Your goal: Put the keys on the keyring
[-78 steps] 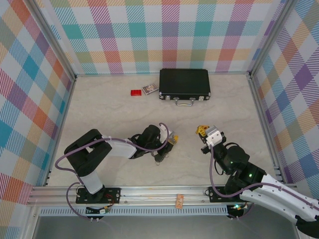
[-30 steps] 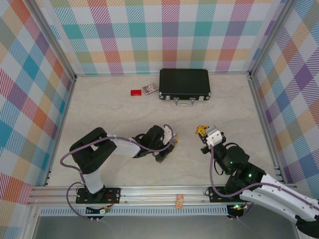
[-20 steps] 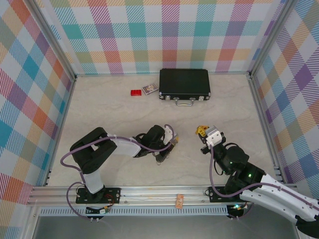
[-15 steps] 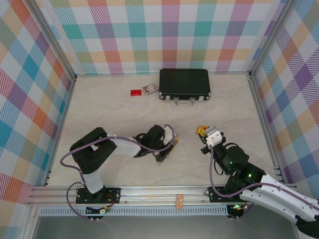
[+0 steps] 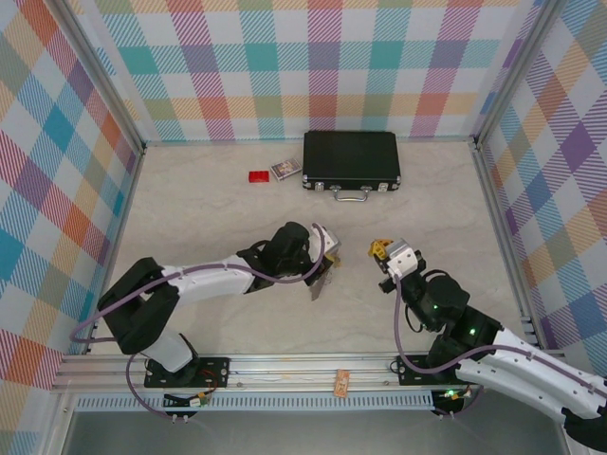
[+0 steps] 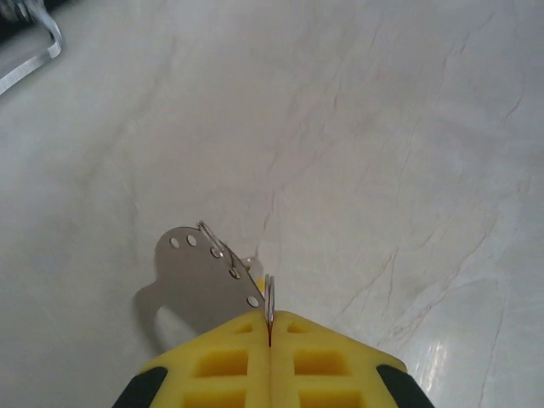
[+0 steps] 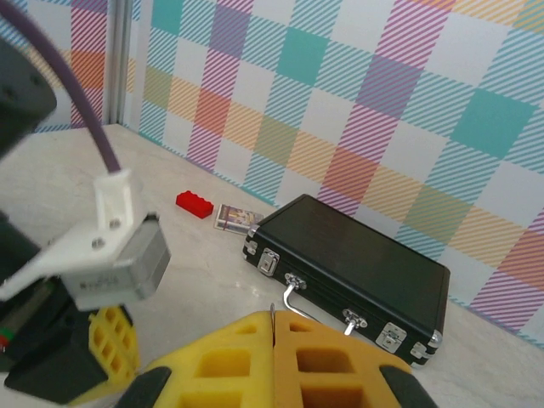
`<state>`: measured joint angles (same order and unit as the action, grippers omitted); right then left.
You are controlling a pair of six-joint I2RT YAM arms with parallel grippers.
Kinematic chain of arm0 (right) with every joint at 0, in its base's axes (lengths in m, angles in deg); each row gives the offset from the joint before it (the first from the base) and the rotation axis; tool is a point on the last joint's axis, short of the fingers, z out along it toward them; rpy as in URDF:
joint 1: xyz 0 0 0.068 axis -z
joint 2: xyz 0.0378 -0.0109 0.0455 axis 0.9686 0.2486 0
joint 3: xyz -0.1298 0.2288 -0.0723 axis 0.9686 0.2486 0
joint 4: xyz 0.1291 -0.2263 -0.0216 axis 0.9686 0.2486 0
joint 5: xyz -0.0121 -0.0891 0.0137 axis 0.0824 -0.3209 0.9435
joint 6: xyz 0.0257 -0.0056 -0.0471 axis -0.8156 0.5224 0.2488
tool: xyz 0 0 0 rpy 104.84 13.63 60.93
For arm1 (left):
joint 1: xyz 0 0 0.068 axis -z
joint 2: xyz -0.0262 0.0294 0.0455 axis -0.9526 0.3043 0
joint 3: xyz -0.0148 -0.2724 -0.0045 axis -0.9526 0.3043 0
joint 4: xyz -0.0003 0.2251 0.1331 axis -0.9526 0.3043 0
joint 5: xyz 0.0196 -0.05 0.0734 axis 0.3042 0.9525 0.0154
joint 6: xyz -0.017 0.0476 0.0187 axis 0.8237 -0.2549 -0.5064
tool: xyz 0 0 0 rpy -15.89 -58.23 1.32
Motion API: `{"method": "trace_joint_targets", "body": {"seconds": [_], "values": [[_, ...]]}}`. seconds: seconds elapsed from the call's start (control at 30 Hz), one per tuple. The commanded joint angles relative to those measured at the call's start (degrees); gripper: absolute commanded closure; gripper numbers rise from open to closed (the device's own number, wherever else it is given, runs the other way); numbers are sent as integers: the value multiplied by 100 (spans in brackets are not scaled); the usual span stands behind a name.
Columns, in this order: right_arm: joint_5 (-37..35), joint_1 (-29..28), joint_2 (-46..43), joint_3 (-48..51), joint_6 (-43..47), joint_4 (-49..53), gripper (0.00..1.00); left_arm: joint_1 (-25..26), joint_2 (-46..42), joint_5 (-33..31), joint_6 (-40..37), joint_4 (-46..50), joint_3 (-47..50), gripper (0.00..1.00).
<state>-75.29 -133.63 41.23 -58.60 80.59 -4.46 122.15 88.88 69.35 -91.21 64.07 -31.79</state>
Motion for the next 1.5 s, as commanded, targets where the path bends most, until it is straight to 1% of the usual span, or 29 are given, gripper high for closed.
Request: {"method": "trace_joint_targets", "body": {"seconds": [0.0, 0.23, 0.53, 0.7, 0.9, 1.07, 1.2, 1.33, 1.47], "values": [[171, 40, 117, -288, 197, -268, 100, 53, -360, -75, -471, 458, -299, 100], [319, 63, 475, -441, 391, -538, 100, 37, -736, -139, -893, 944, -729, 100], [647, 165, 912, -604, 549, -527, 100, -52, -1194, -47, -1459, 1400, -809, 100], [987, 202, 1164, -779, 552, -359, 100, -154, -1583, 79, -1707, 1400, -547, 100], [1941, 220, 1403, -1092, 764, 31, 100, -169, -2259, 261, -2225, 847, 169, 100], [2572, 222, 1730, -1373, 1018, 391, 100, -153, -2696, 99, -2627, 674, 507, 100], [2712, 221, 1912, -1498, 1257, 458, 100, -64, -2957, -25, -2961, 618, 718, 100], [2949, 221, 2057, -1660, 1527, 733, 100, 55, -3071, -179, -3253, 709, 766, 100], [2941, 224, 2115, -1686, 1932, 833, 100, 155, -3099, -298, -3497, 767, 787, 100]]}}
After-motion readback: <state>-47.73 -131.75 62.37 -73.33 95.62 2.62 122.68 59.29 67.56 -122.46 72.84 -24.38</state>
